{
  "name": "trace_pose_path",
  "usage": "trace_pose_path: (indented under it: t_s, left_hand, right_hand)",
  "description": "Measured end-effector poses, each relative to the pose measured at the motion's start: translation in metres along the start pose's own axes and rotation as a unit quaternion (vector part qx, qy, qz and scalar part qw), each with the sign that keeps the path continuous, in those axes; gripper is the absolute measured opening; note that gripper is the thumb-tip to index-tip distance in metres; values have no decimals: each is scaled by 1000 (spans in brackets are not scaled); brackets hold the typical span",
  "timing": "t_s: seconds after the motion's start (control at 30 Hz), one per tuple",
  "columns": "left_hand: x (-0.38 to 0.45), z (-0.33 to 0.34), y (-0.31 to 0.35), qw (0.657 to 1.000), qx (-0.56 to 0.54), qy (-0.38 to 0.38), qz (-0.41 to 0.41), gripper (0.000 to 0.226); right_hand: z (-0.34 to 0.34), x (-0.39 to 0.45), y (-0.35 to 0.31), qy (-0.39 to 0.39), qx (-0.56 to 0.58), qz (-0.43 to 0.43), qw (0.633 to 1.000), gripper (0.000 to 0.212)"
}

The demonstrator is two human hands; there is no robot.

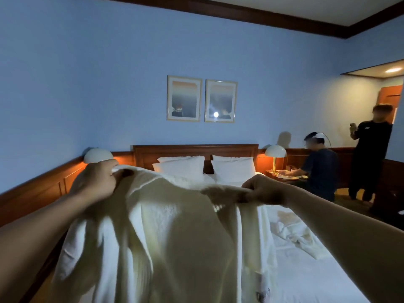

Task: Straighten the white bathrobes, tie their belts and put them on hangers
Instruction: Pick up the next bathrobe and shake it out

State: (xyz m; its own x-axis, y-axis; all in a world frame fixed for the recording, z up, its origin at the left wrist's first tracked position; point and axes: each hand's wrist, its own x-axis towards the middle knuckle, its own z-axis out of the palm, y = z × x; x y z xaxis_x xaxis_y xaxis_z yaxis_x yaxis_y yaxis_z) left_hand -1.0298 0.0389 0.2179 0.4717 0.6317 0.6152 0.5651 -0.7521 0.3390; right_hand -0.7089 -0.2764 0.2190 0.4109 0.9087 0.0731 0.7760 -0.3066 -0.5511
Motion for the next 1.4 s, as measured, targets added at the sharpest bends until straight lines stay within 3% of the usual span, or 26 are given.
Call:
trace_pose_path:
  t_s: [0.1,0.23,0.37,0.47,0.53,0.6,0.67,0.73,0.8,0.87,0.93,1.03,1.13,1.27,1.33,1.4]
  left_hand:
    - [3,0,-15,1000,19,22,-12,29]
    - [7,9,-31,999,30,25,-13,44]
    - [-1,4,-13,999,15,23,-36,35]
    - [0,5,-8,998,9,30,-50,26]
    - [1,5,-3,998,21,26,-59,26]
    - [4,7,-3,997,29,16,-72,28]
    - [6,6,-4,997,26,19,-75,29]
    - [6,8,-5,997,31,20,-74,29]
    - [4,12,-5,997,39,-3,-70,29]
    - [-1,17,-9,996,48,-31,-65,28]
    - [-10,16,-15,995,82,-55,-27,31]
    - [-33,9,-12,984,135,-98,68,8]
    - [-42,17,-11,985,82,-41,148,4]
    - [-39,43,1,996,25,55,70,12]
    - [-37,50,8,998,31,45,25,16]
    - [-40,52,7,996,88,-3,1,7]
  right_hand:
    - [9,1,10,-64,27,24,997,21]
    - [17,9,11,-85,16,26,996,18]
    - [14,14,13,-132,57,16,989,15]
    - [12,20,19,-167,-43,33,984,24]
    - [14,24,26,-123,-114,34,985,16]
    - [21,27,35,3,-137,11,990,12]
    - [30,28,45,136,-81,-10,987,27]
    - [40,31,48,196,20,-2,980,37]
    - [48,35,48,200,100,20,974,38]
    - [51,35,49,215,100,24,971,36]
    - [46,30,56,230,25,6,973,37]
    - [31,14,69,209,-84,18,974,43]
    - [25,8,70,215,-30,-4,976,35]
    - [29,6,61,278,48,-16,959,26]
    - [26,3,60,288,28,-27,957,23]
    - [20,-4,64,252,-81,-47,963,17]
